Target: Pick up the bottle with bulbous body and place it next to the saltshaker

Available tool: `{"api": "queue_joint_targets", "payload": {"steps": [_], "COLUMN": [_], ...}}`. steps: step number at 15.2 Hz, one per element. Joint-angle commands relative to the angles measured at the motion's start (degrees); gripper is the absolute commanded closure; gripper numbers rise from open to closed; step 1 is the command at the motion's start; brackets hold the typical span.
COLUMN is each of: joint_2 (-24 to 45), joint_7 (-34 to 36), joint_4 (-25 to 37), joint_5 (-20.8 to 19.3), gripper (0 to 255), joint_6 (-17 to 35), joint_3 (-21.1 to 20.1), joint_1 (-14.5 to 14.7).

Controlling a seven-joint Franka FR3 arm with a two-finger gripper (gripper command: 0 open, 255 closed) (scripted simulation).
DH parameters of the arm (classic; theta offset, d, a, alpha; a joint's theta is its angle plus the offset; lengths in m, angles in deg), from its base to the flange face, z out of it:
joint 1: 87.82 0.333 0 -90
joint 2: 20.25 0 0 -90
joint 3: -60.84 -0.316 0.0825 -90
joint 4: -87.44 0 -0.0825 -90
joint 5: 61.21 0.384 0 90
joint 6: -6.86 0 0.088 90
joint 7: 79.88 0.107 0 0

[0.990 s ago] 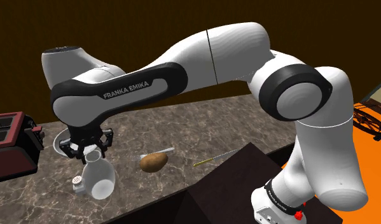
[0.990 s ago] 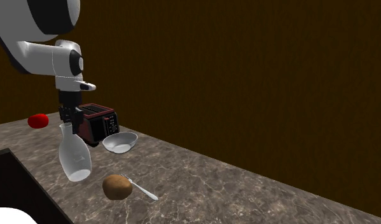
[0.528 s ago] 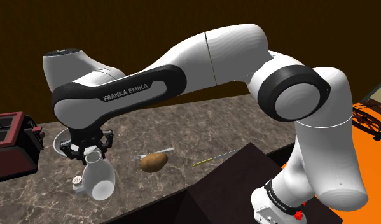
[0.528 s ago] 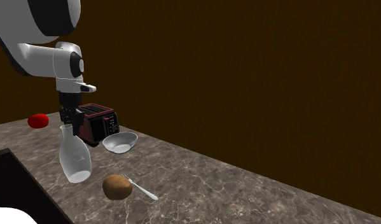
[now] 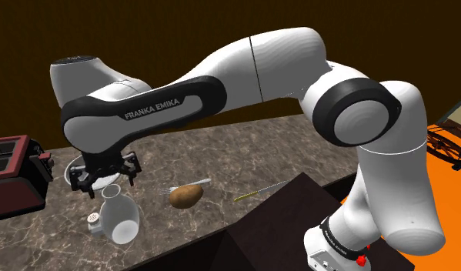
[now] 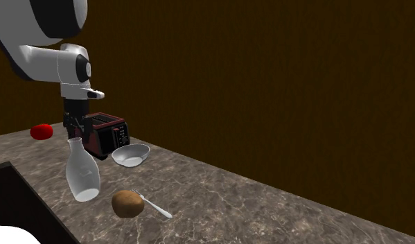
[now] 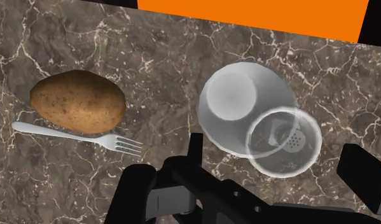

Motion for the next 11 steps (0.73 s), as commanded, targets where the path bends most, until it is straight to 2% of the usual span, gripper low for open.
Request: {"api": "queue_joint_targets", "payload": {"steps": [1, 3, 11], "joint_2": [-0.7, -1.3, -1.3], "joint_7": [-0.1, -0.1, -0.1], "joint_4": [1.9, 4.4, 4.4], "joint_5": [0.1, 0.1, 0.1], "gripper": [0, 0, 0], "joint_6": [-2.6, -5.7, -5.7], "joint_3": [0.0, 0.0, 0.0], "joint_1": [-0.2, -0.3, -0.3]}}
